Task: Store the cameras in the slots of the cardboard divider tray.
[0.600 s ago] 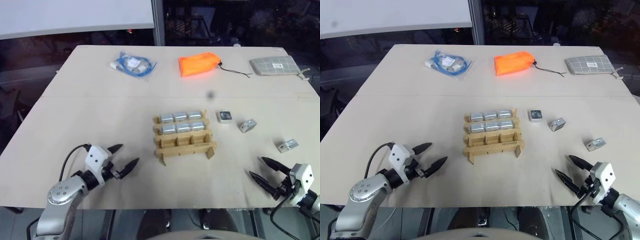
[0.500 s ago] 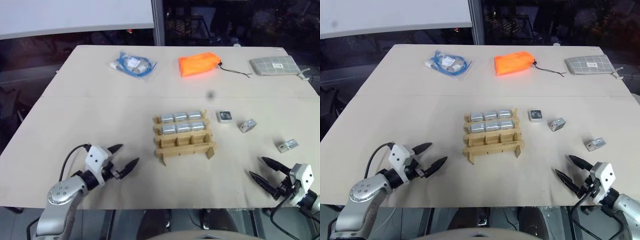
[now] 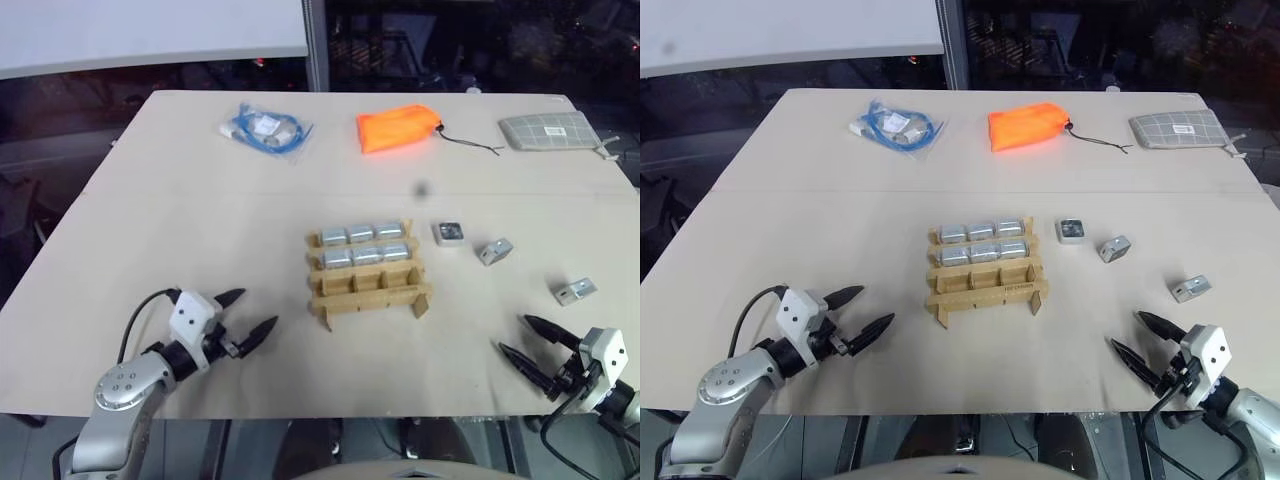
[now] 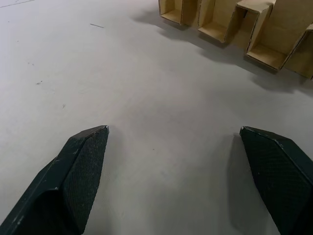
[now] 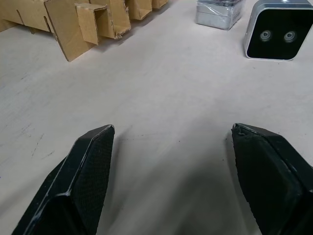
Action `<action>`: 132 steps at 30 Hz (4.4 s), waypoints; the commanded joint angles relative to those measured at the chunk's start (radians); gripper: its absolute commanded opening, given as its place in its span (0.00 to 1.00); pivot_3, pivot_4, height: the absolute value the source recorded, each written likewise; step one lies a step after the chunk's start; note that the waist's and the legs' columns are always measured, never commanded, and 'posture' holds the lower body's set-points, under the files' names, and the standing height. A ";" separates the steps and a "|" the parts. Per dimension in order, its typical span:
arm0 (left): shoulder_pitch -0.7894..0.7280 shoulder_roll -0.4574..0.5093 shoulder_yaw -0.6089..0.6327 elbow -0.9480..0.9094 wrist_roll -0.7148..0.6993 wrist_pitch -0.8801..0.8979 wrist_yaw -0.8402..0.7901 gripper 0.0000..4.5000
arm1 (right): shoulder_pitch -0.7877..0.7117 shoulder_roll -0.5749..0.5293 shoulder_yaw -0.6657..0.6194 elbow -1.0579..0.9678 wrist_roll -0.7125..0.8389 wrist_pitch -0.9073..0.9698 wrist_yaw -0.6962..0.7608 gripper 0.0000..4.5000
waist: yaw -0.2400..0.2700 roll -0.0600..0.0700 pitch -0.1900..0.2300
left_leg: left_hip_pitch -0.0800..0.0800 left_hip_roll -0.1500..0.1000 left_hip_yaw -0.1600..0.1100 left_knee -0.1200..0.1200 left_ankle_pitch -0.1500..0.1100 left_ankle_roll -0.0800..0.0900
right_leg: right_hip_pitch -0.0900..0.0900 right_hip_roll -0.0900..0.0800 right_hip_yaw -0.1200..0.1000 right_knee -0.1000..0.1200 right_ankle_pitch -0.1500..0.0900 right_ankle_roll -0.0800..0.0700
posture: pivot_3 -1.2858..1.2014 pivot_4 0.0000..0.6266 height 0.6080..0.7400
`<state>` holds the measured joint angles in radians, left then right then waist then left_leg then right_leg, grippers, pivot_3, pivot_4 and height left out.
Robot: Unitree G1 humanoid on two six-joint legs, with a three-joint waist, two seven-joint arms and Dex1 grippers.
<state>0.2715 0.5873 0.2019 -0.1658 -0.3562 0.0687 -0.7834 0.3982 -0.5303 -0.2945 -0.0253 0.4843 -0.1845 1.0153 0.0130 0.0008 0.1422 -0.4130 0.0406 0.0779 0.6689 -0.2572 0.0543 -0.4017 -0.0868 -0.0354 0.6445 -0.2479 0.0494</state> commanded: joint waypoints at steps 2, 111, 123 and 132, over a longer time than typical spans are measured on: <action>0.006 0.008 0.017 -0.023 -0.010 -0.006 -0.014 1.00 | 0.002 -0.014 -0.032 -0.019 0.014 -0.009 0.005 0.84 | 0.000 0.000 0.000 | 0.000 0.000 0.000 0.000 0.000 0.000 | 0.000 0.000 0.000 0.000 0.000 0.000 | 0.52 0.24 1.00; -0.271 0.425 0.244 -0.180 -0.286 0.250 -0.489 1.00 | -1.177 0.145 0.623 0.081 -0.152 0.384 0.169 0.14 | -0.023 -0.007 0.020 | -0.004 0.000 0.009 0.004 0.003 -0.005 | -0.010 0.005 0.009 0.012 0.003 0.005 | 0.52 0.24 1.00; -0.253 0.418 0.266 -0.231 -0.306 0.276 -0.452 1.00 | -1.162 0.156 0.670 0.146 -0.241 0.303 0.253 0.14 | -0.028 -0.010 0.020 | -0.003 0.000 0.009 0.004 0.004 -0.006 | -0.011 0.006 0.009 0.014 0.002 0.005 | 0.52 0.24 1.00; -0.267 0.412 0.245 -0.234 -0.307 0.278 -0.443 1.00 | -1.157 0.143 0.725 0.125 -0.306 0.349 0.281 0.14 | -0.028 -0.010 0.020 | -0.003 0.000 0.009 0.004 0.004 -0.006 | -0.011 0.006 0.009 0.014 0.002 0.005 | 0.52 0.24 1.00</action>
<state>0.0128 0.9968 0.4263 -0.3762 -0.6518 0.3484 -1.2348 -0.7496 -0.3791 0.4305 0.1368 0.1833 0.1584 1.2848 -0.0147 -0.0093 0.1624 -0.4163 0.0406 0.0872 0.6726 -0.2534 0.0479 -0.4126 -0.0813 -0.0267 0.6583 -0.2455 0.0541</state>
